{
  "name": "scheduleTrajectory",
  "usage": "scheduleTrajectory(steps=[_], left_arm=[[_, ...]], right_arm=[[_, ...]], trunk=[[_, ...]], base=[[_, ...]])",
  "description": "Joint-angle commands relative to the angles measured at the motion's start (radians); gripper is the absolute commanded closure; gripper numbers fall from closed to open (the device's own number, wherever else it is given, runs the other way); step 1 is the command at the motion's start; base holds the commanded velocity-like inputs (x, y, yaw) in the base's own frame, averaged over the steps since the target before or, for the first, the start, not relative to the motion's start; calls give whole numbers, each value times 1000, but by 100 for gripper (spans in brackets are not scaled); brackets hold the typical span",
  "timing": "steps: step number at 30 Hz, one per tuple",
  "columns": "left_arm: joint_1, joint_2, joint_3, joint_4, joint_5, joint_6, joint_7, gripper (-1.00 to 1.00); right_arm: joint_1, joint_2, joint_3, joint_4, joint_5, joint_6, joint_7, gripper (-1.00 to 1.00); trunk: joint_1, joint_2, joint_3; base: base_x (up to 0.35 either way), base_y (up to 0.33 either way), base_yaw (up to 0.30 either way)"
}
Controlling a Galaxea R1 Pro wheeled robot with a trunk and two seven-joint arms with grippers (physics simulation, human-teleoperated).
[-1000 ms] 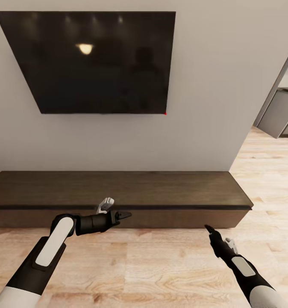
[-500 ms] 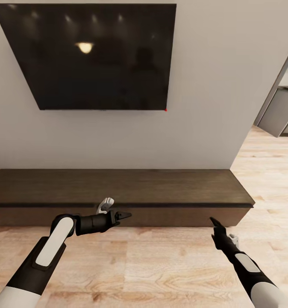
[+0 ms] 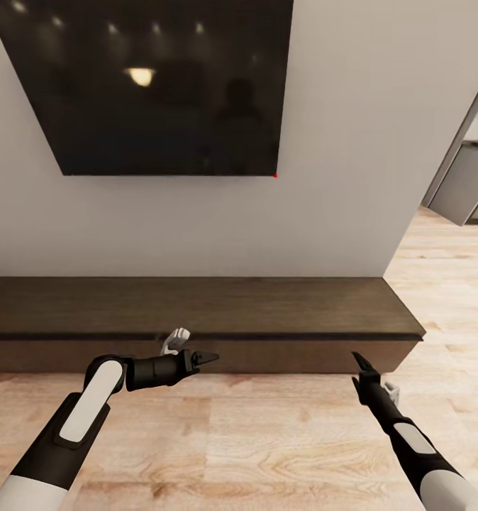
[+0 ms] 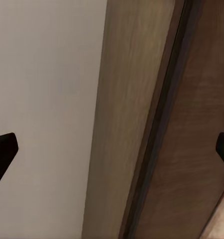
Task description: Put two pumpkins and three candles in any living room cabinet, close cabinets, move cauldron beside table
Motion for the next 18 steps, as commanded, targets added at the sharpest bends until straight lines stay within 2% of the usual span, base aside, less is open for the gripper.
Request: scheduleTrajectory(steps=[1,5,13,18], left_arm=[[-1,1,-1,-1,-1,2,-1,-100],[-1,0,-1,-1,-1,2,-1,-100],[-1,-1,-1,-1,0,2,-6,-100],[-1,0,-3,-1,-1,2,-47,-100]], right_arm=[[-1,-1,-4,2,-9,9,3,-100],[-1,-15,-5,5,-10,9,10,-100],[0,-25,-9,5,-14,7,24,-100],[3,-49,-12,3,-20,10,57,-100]], trunk=[[4,-8,-4],[19,-36,-17],[50,-92,-42],[69,-127,-57]], base=[[0,0,0],[0,0,0],[0,0,0],[0,0,0]])
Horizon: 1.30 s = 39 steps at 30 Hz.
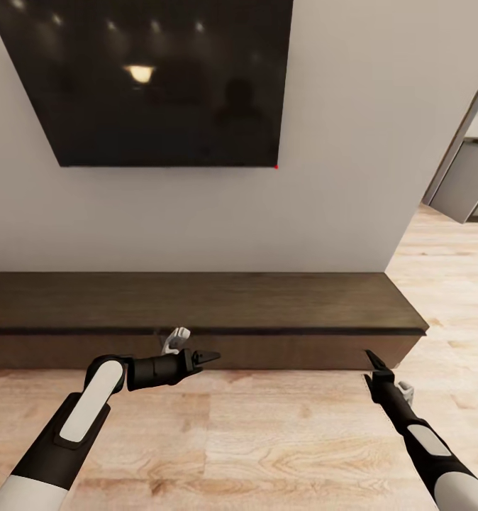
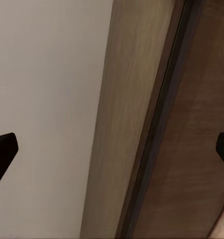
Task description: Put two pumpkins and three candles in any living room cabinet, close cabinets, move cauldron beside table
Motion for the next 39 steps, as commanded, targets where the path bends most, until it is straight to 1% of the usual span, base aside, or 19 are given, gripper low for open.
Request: scheduleTrajectory(steps=[1,4,7,20,23,27,30,39], left_arm=[[-1,1,-1,0,-6,2,-14,-100],[-1,1,-2,1,-7,2,-23,-100],[-1,1,-2,1,-7,2,-26,-100],[-1,1,-3,0,-6,2,-31,-100],[-1,1,-2,0,-6,2,-31,-100],[-1,2,-3,0,-6,2,-32,-100],[-1,2,-3,0,-5,2,-32,-100],[-1,2,-3,-1,-5,2,-32,-100]], right_arm=[[0,-9,-3,1,-10,10,12,-100],[1,-22,-3,2,-12,11,22,-100],[2,-27,-4,2,-14,11,26,-100],[2,-28,-4,2,-17,10,33,-100],[2,-28,-5,2,-17,10,53,-100],[2,-29,-5,3,-17,11,99,-100],[2,-28,-4,3,-17,11,115,-100],[2,-28,-4,3,-15,11,125,-100]], trunk=[[4,-8,-4],[15,-29,-13],[27,-50,-23],[77,-141,-64],[88,-162,-73],[103,-190,-85],[115,-211,-95],[149,-274,-123]], base=[[0,0,0],[0,0,0],[0,0,0],[0,0,0],[0,0,0],[0,0,0],[0,0,0],[0,0,0]])
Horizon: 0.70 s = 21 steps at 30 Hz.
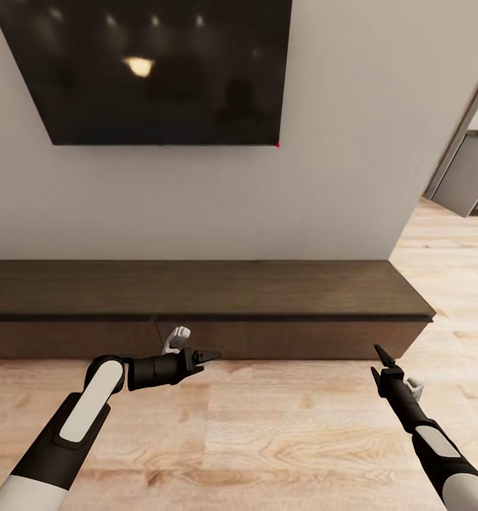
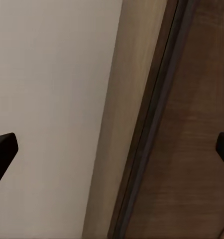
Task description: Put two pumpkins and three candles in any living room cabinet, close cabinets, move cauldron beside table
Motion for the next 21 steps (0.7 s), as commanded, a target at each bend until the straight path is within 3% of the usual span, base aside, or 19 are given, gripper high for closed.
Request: scheduleTrajectory(steps=[1,10,16,21], left_arm=[[-1,1,-1,-1,-7,2,-8,-100],[-1,1,-1,-3,-7,2,-8,-100],[-1,1,-1,-4,-7,2,-9,-100],[0,1,-1,-5,-7,2,-9,-100]], right_arm=[[-1,1,-2,1,-9,10,3,-100],[-1,3,-2,0,-9,10,9,-100],[0,0,-3,0,-9,11,100,-100],[1,0,-4,0,-8,11,117,-100]], trunk=[[4,-8,-4],[38,-71,-32],[61,-113,-51],[65,-120,-54]], base=[[0,0,0],[0,0,0],[0,0,0],[0,0,0]])
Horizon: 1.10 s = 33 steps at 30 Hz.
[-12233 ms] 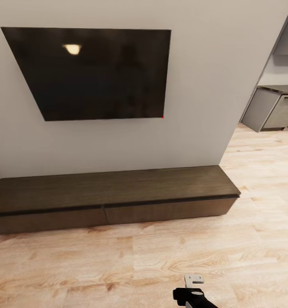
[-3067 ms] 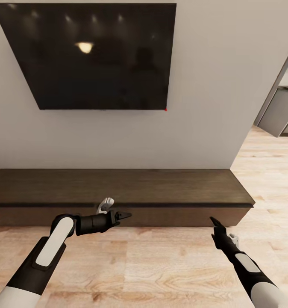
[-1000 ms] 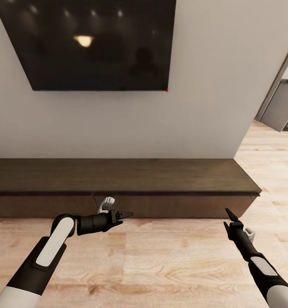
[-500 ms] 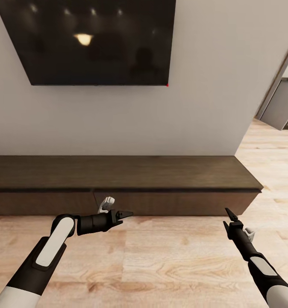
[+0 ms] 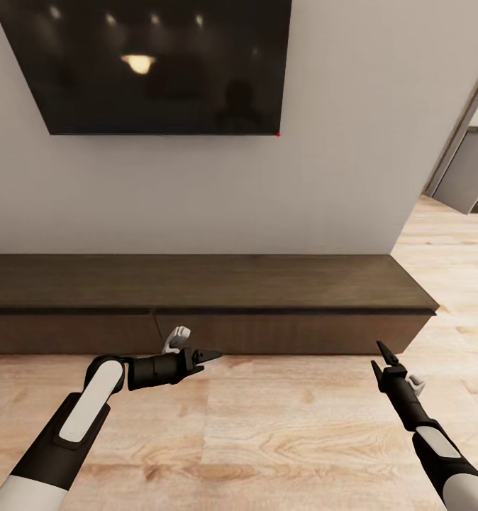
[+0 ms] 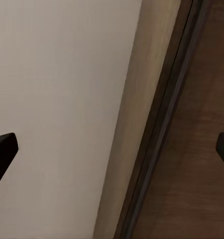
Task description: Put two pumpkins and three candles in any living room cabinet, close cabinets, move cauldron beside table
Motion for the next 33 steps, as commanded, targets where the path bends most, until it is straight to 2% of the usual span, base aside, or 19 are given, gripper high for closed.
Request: scheduleTrajectory(steps=[1,7,20,33], left_arm=[[0,1,0,-1,-7,1,-8,-100],[1,1,1,-4,-6,1,-9,-100],[2,1,0,-6,-5,1,-8,-100],[2,1,-1,-10,-5,1,-8,-100]], right_arm=[[-1,0,-1,1,-8,10,4,-100],[0,-1,-1,1,-8,10,6,-100],[0,0,-1,1,-8,66,7,-100],[0,-1,-2,1,-7,73,6,-100]], trunk=[[0,0,-1],[0,0,-1],[0,0,-1],[0,0,-1]], base=[[0,0,0],[43,0,0],[273,0,0],[123,0,0]])
